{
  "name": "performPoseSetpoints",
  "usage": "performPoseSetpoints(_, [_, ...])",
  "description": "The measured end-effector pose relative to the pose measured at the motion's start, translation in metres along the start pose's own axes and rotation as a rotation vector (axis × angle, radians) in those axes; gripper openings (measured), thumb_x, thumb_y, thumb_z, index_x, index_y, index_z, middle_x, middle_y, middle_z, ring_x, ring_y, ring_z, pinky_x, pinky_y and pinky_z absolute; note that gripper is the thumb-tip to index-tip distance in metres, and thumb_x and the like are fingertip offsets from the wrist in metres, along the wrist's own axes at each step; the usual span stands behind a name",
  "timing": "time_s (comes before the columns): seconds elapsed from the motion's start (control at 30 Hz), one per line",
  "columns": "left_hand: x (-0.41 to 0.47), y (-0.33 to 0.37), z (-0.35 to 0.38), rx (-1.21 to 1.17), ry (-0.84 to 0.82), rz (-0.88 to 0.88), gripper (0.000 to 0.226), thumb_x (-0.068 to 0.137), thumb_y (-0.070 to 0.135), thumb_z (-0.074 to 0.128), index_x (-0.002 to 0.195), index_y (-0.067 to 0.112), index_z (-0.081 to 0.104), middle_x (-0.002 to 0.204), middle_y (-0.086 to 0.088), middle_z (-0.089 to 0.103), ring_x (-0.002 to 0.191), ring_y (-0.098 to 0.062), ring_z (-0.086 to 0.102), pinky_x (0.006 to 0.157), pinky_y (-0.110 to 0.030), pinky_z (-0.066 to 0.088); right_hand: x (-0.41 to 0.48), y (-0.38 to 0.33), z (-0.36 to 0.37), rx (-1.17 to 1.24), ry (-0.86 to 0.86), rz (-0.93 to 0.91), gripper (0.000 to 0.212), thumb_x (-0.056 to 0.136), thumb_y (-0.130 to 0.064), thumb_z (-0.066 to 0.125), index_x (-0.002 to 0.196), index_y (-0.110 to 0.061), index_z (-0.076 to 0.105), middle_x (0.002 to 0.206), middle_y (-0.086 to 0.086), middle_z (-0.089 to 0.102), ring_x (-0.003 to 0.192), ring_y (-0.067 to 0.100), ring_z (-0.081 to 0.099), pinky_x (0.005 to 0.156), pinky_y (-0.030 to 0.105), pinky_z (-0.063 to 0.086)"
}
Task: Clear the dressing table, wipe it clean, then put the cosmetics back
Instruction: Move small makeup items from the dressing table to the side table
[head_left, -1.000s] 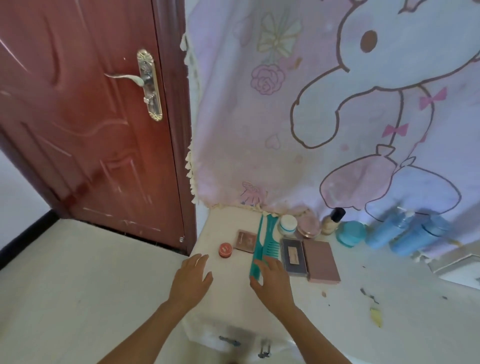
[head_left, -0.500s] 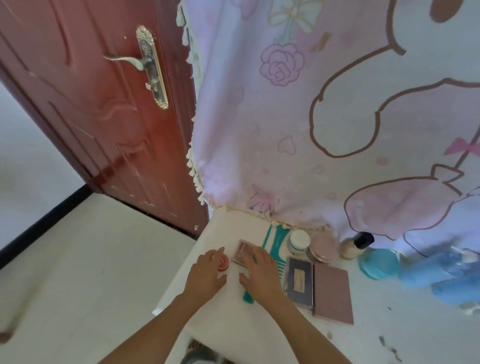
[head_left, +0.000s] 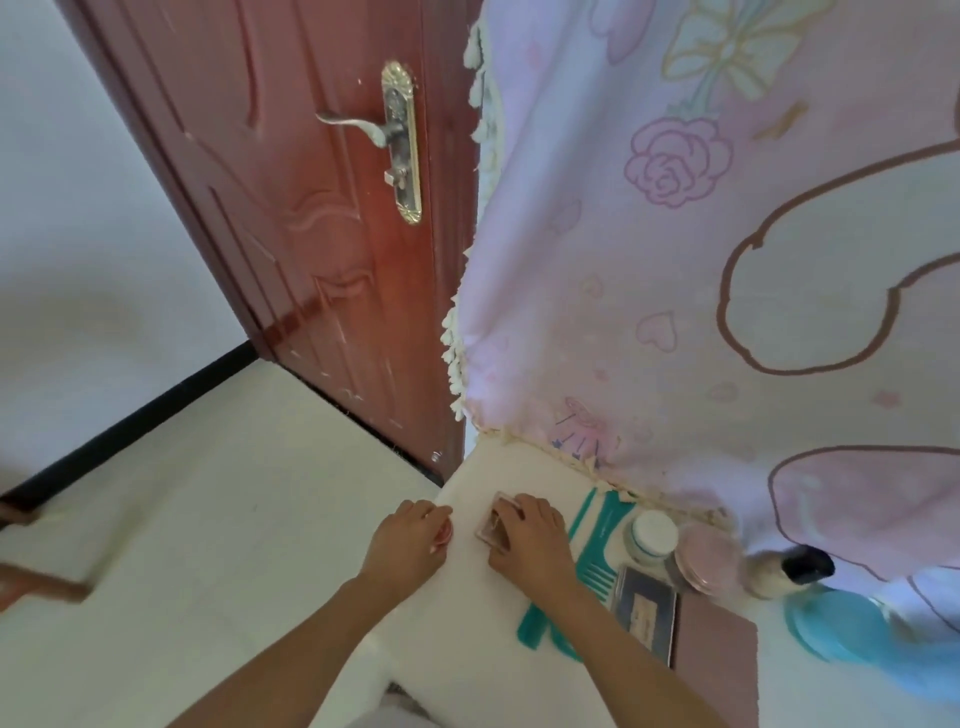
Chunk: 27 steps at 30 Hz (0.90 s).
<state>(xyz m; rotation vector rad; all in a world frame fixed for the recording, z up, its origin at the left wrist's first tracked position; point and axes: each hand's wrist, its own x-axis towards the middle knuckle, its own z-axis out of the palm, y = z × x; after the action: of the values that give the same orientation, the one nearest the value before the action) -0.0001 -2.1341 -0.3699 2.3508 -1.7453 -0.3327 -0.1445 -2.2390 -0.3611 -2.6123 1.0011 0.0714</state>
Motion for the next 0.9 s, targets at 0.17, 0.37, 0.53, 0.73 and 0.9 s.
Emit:
performPoseSetpoints(0.17, [-0.056,-0.035,-0.025,-0.094,0.153,-0.323,0.047,0.059,0.015,0.082,0.104,0.013,0.068,0.097,-0.002,0.069,0.087,-0.024,0.065,0.067,-0.031,0.056,0.019,-0.053,0.008,0.063,-0.059,-0.270,0.052,0.080,-0.024,0.055,0.129,-0.016,0.042,0.133,0.007,0.040,0.122,0.026,0.035,0.101,0.031,0.026])
performPoseSetpoints(0.37, [-0.161,-0.066,-0.028,-0.056,0.239,-0.580,0.055,0.030,0.012,0.092,0.081,0.013,0.072,0.069,0.002,0.069,0.057,-0.019,0.066,0.039,-0.024,0.050,0.018,-0.135,0.027,0.069,-0.095,-0.579,0.046,0.074,-0.019,0.060,0.119,-0.015,0.052,0.120,0.008,0.050,0.113,0.029,0.044,0.094,0.034,0.035])
performPoseSetpoints(0.53, [-0.232,-0.083,-0.021,-0.128,0.310,-0.788,0.046,0.046,0.003,0.086,0.090,0.006,0.072,0.075,-0.008,0.069,0.066,-0.030,0.066,0.047,-0.033,0.052,0.001,-0.195,0.032,0.058,-0.161,-0.742,0.048,0.077,-0.020,0.059,0.123,-0.015,0.050,0.124,0.007,0.047,0.117,0.028,0.040,0.095,0.032,0.033])
performPoseSetpoints(0.73, [-0.301,-0.106,-0.038,-0.170,0.429,-0.895,0.047,0.054,0.005,0.083,0.098,0.005,0.070,0.082,-0.009,0.068,0.069,-0.030,0.066,0.055,-0.033,0.053,-0.022,-0.275,0.039,0.000,-0.175,-0.894,0.050,0.077,-0.022,0.059,0.125,-0.016,0.048,0.125,0.006,0.046,0.120,0.026,0.038,0.096,0.031,0.032])
performPoseSetpoints(0.9, [-0.378,-0.131,-0.068,-0.233,0.539,-1.035,0.047,0.087,0.019,0.058,0.132,0.010,0.047,0.121,-0.006,0.054,0.106,-0.024,0.056,0.085,-0.027,0.047,-0.065,-0.356,0.057,-0.106,-0.204,-1.048,0.052,0.079,-0.024,0.060,0.128,-0.015,0.046,0.128,0.007,0.044,0.121,0.026,0.035,0.098,0.032,0.029])
